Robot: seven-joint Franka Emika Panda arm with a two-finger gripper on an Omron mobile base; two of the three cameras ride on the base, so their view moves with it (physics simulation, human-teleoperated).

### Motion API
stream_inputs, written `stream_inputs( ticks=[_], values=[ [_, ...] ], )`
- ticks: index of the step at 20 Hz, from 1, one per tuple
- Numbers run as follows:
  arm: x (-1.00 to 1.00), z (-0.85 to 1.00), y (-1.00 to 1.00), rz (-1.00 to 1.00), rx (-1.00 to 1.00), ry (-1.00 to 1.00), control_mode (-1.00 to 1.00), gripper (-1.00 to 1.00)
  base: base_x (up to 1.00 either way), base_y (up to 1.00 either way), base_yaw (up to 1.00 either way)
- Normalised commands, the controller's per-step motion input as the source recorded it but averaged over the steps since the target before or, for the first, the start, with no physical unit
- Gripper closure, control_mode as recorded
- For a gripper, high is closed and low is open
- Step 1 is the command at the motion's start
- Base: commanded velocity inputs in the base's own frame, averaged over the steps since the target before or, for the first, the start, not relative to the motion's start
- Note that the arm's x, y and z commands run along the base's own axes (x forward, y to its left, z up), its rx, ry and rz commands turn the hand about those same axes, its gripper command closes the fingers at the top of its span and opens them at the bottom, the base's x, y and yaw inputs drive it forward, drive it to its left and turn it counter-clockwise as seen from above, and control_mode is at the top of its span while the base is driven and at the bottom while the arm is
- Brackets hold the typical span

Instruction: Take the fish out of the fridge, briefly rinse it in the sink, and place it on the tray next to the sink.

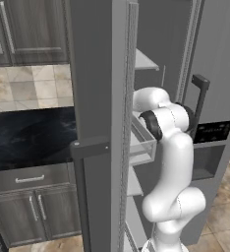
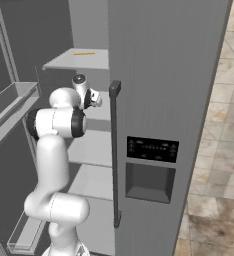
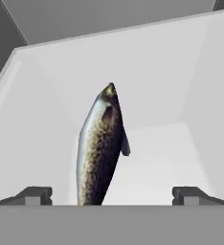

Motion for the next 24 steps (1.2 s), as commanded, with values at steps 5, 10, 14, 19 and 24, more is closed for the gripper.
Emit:
stream_inputs(
  ticks=[5, 10, 14, 19, 24],
  values=[
    [0.29, -0.09, 0.01, 0.0, -0.03, 0.0, -1.0, -1.0, 0.0, 0.0, 0.0],
    [0.26, -0.13, 0.1, 0.0, 0.0, 0.0, -1.0, -1.0, 0.0, 0.0, 0.0],
    [0.24, -0.25, 0.06, 0.0, 0.0, 0.0, -1.0, -1.0, 0.0, 0.0, 0.0],
    [0.25, -0.28, 0.0, 0.0, -0.02, 0.0, -1.0, -1.0, 0.0, 0.0, 0.0],
    [0.24, -0.25, 0.01, 0.0, -0.01, 0.0, -1.0, 1.0, 0.0, 0.0, 0.0]
  ],
)
